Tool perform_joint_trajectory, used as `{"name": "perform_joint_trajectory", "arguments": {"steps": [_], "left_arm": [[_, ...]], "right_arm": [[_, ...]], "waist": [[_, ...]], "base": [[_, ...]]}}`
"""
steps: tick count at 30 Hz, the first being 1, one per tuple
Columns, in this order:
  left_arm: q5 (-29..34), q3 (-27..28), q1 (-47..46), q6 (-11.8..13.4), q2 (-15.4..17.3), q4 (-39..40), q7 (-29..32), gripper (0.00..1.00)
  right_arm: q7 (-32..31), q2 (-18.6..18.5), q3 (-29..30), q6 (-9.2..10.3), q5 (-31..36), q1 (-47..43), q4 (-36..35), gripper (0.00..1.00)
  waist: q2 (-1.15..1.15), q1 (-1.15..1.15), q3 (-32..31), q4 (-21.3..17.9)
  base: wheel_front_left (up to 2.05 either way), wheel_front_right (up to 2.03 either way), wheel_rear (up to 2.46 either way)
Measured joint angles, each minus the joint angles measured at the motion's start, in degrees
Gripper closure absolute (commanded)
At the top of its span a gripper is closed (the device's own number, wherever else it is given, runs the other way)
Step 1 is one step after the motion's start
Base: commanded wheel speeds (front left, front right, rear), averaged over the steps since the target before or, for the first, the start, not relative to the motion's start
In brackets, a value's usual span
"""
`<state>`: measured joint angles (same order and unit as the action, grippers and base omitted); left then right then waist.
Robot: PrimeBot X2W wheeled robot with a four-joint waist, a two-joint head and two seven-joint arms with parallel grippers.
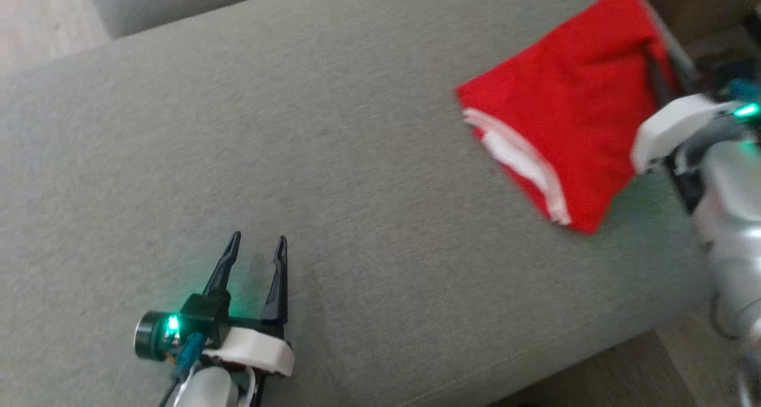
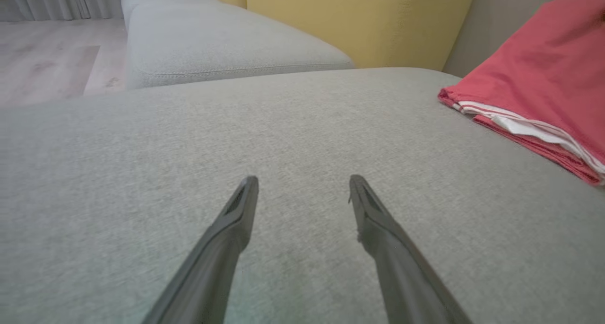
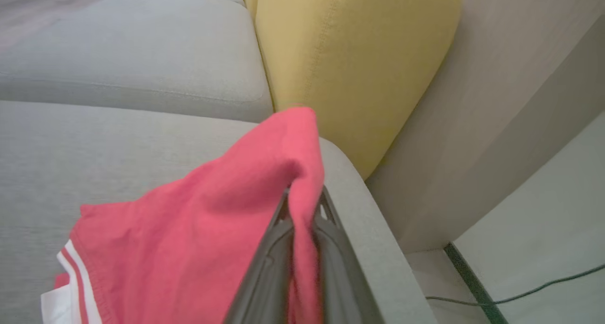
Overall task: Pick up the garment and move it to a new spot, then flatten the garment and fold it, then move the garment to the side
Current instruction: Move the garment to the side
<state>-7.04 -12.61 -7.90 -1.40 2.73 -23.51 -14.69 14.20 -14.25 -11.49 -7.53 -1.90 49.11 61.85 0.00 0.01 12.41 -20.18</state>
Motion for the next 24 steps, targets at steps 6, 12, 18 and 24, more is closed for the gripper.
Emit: {"name": "perform_joint_trajectory", "arguments": {"steps": [6,12,18,24], "left_arm": [[0.56,0.12,-1.69,-0.21,-0.01,-0.07,-0.01,0.0],[1.09,0.69,-2.62,-0.64,-0.02,0.11,-0.01,0.0],[1.07,1.12,-3.09,-0.62,-0.02,0.16,-0.01,0.0],[1.04,1.38,-3.21,-0.08,-0.03,0.13,-0.01,0.0]], "right_arm": [[-0.03,-5.02,8.51,0.0,6.35,5.44,5.34,1.0],[-3.28,-7.81,18.6,0.0,14.22,6.99,6.61,0.0],[-2.53,-5.76,30.25,0.0,23.93,6.39,1.26,0.0],[-0.04,2.15,32.17,0.0,25.15,4.46,-0.22,0.0]], "waist": [[0.0,0.0,2.64,3.95],[0.0,0.0,4.57,6.51],[0.0,0.0,4.54,7.42],[0.0,-0.01,3.03,7.77]], "base": [[0.0,0.0,0.0],[0.0,0.0,0.0],[0.0,0.0,0.0],[0.0,0.0,0.0]]}}
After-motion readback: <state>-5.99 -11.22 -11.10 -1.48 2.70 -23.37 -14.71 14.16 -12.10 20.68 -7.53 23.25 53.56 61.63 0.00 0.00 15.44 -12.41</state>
